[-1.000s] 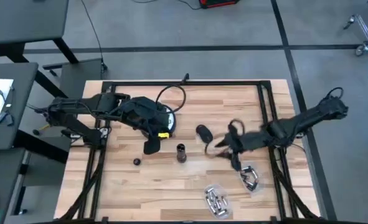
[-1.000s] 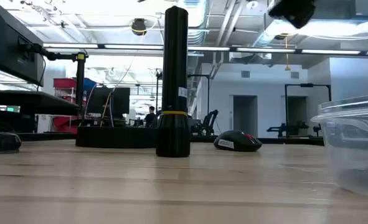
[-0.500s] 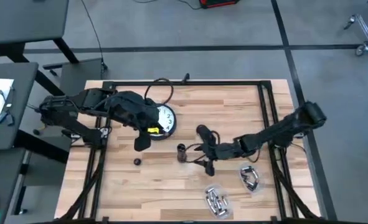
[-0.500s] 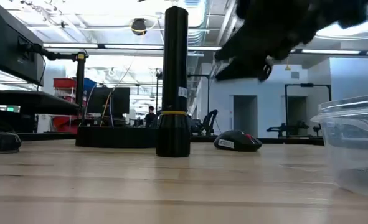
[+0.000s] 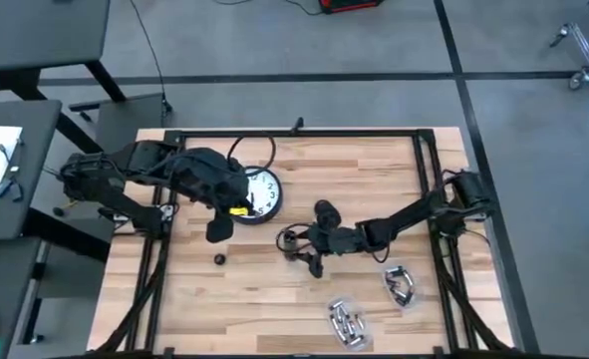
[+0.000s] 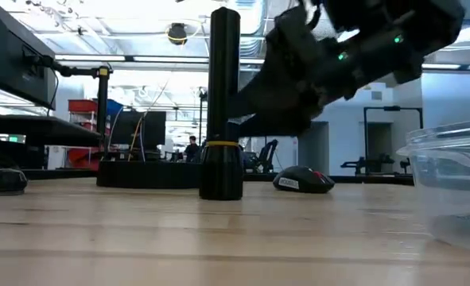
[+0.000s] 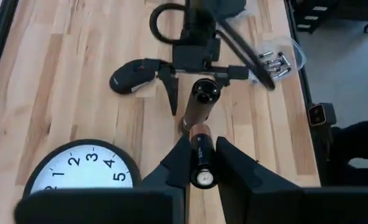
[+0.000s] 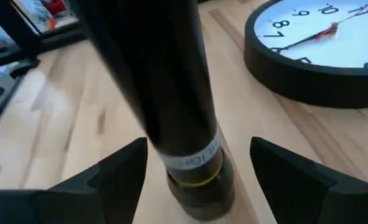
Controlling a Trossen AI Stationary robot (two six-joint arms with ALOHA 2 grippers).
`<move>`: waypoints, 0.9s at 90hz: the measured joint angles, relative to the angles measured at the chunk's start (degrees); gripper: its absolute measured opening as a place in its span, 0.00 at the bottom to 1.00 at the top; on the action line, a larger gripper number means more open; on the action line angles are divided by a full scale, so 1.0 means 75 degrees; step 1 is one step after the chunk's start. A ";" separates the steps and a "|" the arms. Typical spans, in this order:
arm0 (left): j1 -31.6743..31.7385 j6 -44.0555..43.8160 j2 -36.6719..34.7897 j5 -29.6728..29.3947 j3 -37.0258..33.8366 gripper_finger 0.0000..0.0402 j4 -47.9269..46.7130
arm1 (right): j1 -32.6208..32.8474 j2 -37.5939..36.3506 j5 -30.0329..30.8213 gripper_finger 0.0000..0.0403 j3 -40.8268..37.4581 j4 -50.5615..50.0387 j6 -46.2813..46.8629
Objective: Insert battery
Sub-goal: Insert the brown battery into the black flashlight battery compartment
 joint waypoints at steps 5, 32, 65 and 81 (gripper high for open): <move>0.0000 0.0022 0.0001 0.0000 0.0000 0.07 -0.0001 | -0.0001 0.0146 -0.0009 0.67 0.0147 0.0029 -0.0018; 0.0000 0.0114 0.0003 0.0003 0.0000 0.07 -0.0018 | -0.0097 0.0398 -0.0127 0.56 0.0869 -0.0638 -0.0379; 0.0218 0.0577 0.0319 0.0037 0.0009 0.07 -0.0058 | -0.0246 -0.0962 -0.1696 0.34 0.1849 -0.4554 -0.0459; 0.0286 0.0938 0.0850 0.0437 0.0009 0.07 0.0521 | -0.0238 -0.1710 -0.1850 0.34 0.2362 -0.6310 -0.0748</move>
